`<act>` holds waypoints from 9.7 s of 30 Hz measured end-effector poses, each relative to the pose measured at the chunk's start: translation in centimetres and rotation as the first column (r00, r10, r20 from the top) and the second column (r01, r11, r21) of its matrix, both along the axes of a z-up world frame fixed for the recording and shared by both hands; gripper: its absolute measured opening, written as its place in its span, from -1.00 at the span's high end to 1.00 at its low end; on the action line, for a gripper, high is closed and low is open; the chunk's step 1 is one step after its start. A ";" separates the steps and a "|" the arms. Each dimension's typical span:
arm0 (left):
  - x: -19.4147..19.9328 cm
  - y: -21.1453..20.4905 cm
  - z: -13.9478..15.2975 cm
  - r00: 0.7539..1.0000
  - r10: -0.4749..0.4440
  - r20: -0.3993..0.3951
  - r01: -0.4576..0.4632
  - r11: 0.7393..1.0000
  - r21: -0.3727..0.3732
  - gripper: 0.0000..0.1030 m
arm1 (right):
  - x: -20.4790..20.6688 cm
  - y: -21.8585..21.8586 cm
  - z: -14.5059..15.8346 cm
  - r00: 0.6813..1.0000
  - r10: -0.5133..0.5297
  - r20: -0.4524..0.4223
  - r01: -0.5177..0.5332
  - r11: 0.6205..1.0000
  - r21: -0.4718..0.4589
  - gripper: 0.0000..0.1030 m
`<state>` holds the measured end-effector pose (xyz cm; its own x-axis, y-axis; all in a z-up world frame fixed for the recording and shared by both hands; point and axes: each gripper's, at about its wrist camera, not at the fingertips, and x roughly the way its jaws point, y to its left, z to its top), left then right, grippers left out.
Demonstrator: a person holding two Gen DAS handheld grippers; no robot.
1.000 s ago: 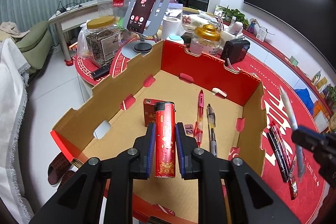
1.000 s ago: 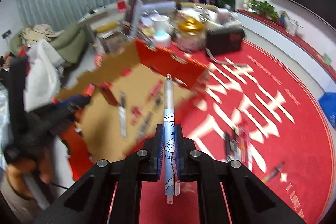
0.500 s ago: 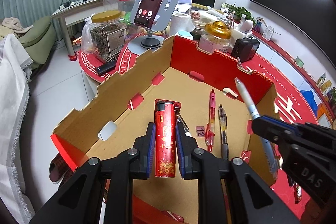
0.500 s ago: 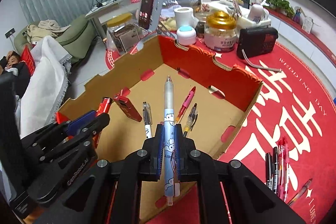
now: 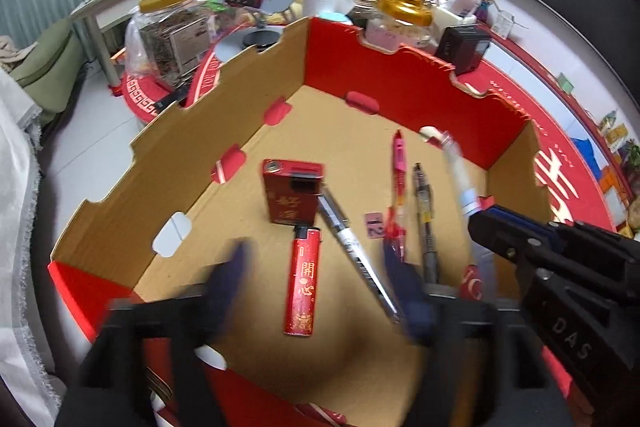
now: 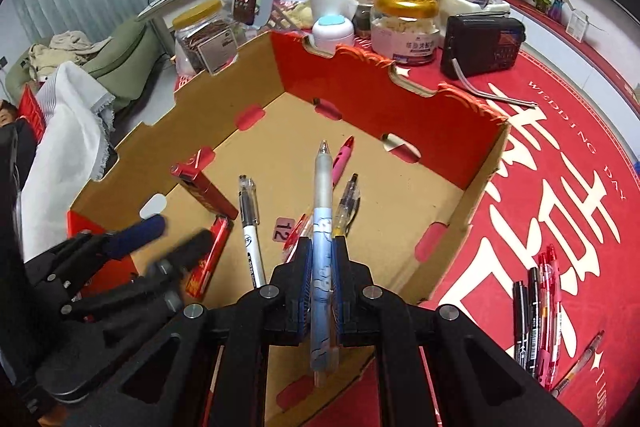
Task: Organize rigid objects
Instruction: 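Lower the red lighter into the box with the left gripper while the right gripper releases the blue-white pen there, then move both grippers back over the pens on the red mat, then grasp a black marker with the left gripper while the right gripper grasps the small printed box, then carry the black marker and small printed box over the cardboard box, then lower the black marker and printed box into the box and open both grippers, then move both grippers back over the pens on the red mat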
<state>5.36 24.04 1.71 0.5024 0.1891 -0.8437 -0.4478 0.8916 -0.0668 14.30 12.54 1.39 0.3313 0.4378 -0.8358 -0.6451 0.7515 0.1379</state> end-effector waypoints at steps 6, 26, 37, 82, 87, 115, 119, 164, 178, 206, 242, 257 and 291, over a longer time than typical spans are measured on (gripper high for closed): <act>0.0 1.6 0.0 0.999 0.048 -0.019 -0.049 0.997 -0.052 -0.85 | -0.8 -3.2 2.9 0.999 -0.044 0.006 0.042 0.982 0.182 -0.75; -5.5 -11.7 3.2 0.973 -0.188 0.137 0.199 0.977 -0.077 -0.99 | -6.3 -25.0 -1.6 0.881 -0.417 -0.222 0.457 0.872 0.175 -0.96; -2.6 -21.1 2.4 0.965 -0.251 0.070 0.247 0.967 0.068 -1.00 | -8.3 -33.2 -4.9 0.762 -0.576 -0.295 0.626 0.771 0.113 -0.96; 7.9 -20.3 -6.1 0.985 -0.110 -0.135 0.111 0.994 -0.005 -1.00 | -5.2 -23.7 -6.3 0.978 -0.207 0.031 0.209 0.961 -0.181 -0.51; 7.1 -19.9 -5.6 0.994 -0.071 -0.082 0.062 0.993 -0.102 -1.00 | -5.3 -24.5 -6.0 0.976 -0.214 0.034 0.216 0.960 -0.176 -0.49; 8.4 -20.7 -5.8 0.994 -0.053 -0.093 0.045 0.996 -0.083 -1.00 | -5.0 -24.7 -6.3 0.976 -0.217 0.002 0.214 0.961 -0.173 -0.49; 9.3 -21.8 -6.3 0.988 -0.075 -0.138 0.074 0.997 -0.014 -1.00 | -5.0 -24.7 -6.4 0.976 -0.216 0.001 0.213 0.961 -0.173 -0.49; 1.6 -25.5 -1.7 0.940 -0.342 -0.010 0.341 0.939 -0.028 0.82 | -7.7 -29.1 -1.7 0.932 -0.363 -0.015 0.362 0.931 -0.046 0.51; -1.3 -25.6 1.3 0.931 -0.360 0.056 0.358 0.933 0.036 0.82 | -8.1 -28.1 0.3 0.935 -0.354 0.012 0.354 0.935 -0.034 0.51; -5.6 -10.3 8.3 0.966 -0.068 0.249 0.047 0.995 0.088 0.82 | -7.0 -13.4 7.5 0.982 -0.117 0.145 0.109 0.992 0.064 0.51; -1.7 -0.9 3.7 0.985 0.121 0.123 -0.132 0.987 0.088 0.82 | -2.9 -0.5 5.9 0.998 -0.001 0.059 -0.003 0.997 0.083 0.51; -0.8 -0.2 2.5 0.990 0.111 0.086 -0.119 0.989 0.089 0.82 | -2.1 1.3 4.4 0.999 0.009 0.048 -0.011 0.999 0.035 0.51; -2.1 -8.0 4.6 0.989 -0.027 0.144 0.026 1.000 0.006 -0.99 | -2.6 -17.4 1.8 0.921 -0.388 0.025 0.384 0.919 0.094 -0.71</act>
